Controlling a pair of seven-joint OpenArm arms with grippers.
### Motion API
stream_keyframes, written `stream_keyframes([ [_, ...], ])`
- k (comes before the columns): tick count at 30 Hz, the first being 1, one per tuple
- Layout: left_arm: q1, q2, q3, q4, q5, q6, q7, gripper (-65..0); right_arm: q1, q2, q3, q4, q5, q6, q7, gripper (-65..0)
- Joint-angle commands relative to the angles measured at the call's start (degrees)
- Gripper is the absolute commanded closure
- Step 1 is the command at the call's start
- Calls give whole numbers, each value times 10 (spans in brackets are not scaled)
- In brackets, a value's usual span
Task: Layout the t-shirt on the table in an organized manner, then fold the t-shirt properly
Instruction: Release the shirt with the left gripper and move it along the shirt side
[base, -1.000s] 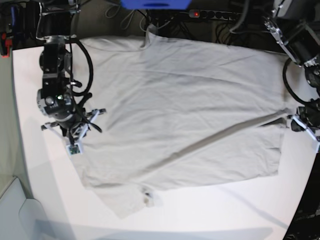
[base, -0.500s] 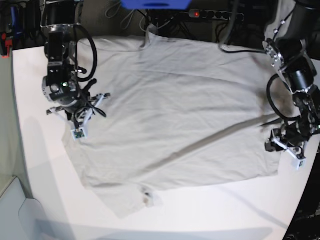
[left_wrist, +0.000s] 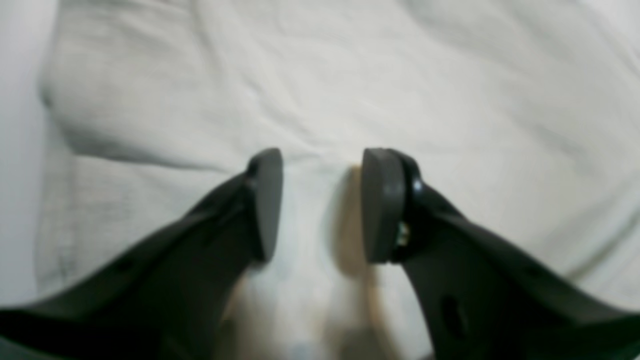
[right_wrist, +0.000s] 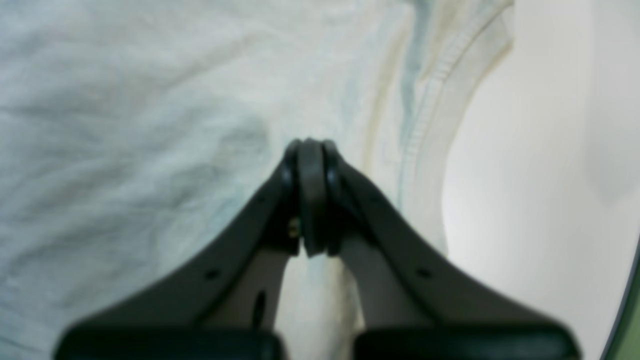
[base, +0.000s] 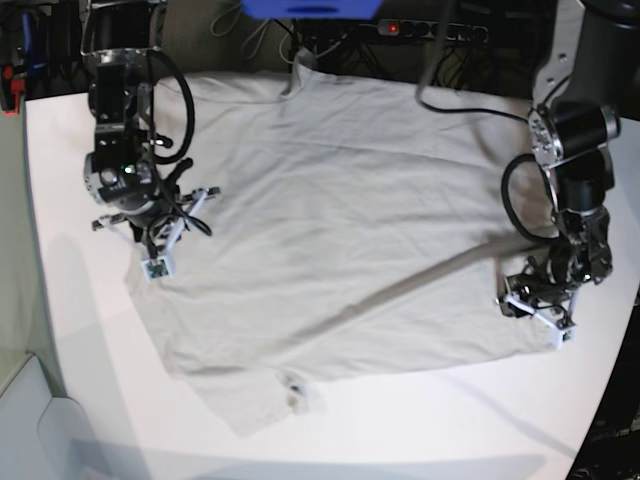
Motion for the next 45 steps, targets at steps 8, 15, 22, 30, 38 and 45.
stream_keyframes([
  [8, -36, -18, 90, -56, 3, 164, -103, -257, 9, 6, 1, 12, 1, -3, 12, 0],
  [15, -81, -47, 139, -46, -2, 234, -202, -258, 8, 6, 1, 12, 0, -3, 12, 0],
  [22, -80, -50, 29, 112, -3, 232, 54, -258, 9, 6, 1, 12, 0, -3, 12, 0],
  [30, -44, -33, 18, 153, -2, 231, 229, -257, 9, 6, 1, 12, 0, -3, 12, 0],
  [38, 0, -19, 18, 149, 1, 231, 229, -257, 12, 5, 1, 12, 0, -3, 12, 0],
  [45, 23, 3, 18, 128, 3, 231, 196, -257, 13, 5, 1, 12, 0, -3, 12, 0],
])
